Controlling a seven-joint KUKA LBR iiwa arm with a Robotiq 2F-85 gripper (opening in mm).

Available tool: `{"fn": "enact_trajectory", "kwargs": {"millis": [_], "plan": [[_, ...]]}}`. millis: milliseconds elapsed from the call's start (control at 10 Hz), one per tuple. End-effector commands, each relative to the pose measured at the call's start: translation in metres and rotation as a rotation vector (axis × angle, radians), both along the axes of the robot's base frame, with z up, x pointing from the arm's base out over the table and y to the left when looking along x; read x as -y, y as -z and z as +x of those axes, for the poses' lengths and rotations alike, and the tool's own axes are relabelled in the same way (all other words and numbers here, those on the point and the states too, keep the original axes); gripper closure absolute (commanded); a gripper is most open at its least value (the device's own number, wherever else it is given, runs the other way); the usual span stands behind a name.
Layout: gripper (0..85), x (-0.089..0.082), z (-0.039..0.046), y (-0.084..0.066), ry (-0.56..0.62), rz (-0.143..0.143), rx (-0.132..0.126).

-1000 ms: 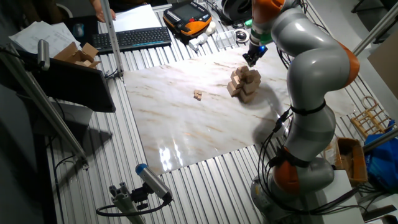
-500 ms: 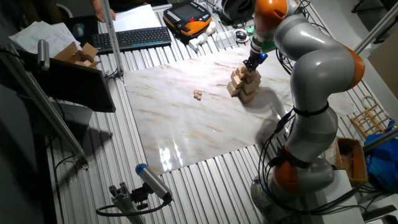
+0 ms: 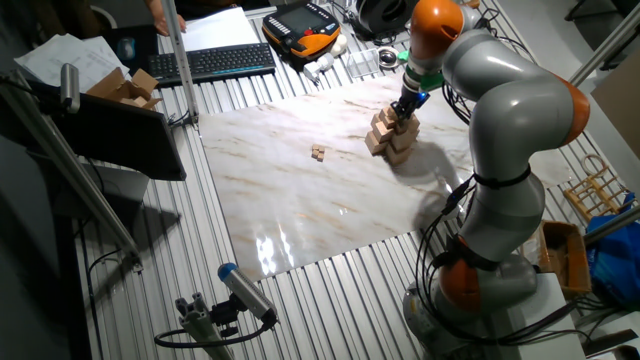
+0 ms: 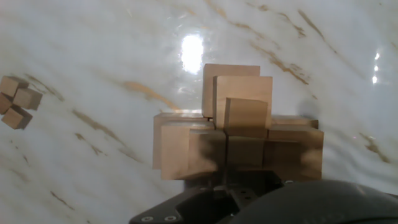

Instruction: Stack the blocks into a cross shape

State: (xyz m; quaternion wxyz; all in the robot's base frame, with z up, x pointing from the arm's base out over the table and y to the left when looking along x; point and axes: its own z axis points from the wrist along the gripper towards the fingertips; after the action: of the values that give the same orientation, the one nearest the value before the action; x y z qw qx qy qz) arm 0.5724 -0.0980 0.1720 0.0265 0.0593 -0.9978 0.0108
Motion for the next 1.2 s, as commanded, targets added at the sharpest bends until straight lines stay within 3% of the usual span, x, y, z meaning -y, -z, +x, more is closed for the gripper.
{"fn": "enact_trajectory", "kwargs": {"millis": [0,500,1100], "plan": [[85.0,-0.0005,-0.0006,0.0005,-0.002,0.006,-0.003],[85.0,-0.0024,-0.0044,0.0039,-0.002,0.016,-0.005],[85.0,-0.003,-0.0042,0.0041,0.018,0.023,-0.027]]}}
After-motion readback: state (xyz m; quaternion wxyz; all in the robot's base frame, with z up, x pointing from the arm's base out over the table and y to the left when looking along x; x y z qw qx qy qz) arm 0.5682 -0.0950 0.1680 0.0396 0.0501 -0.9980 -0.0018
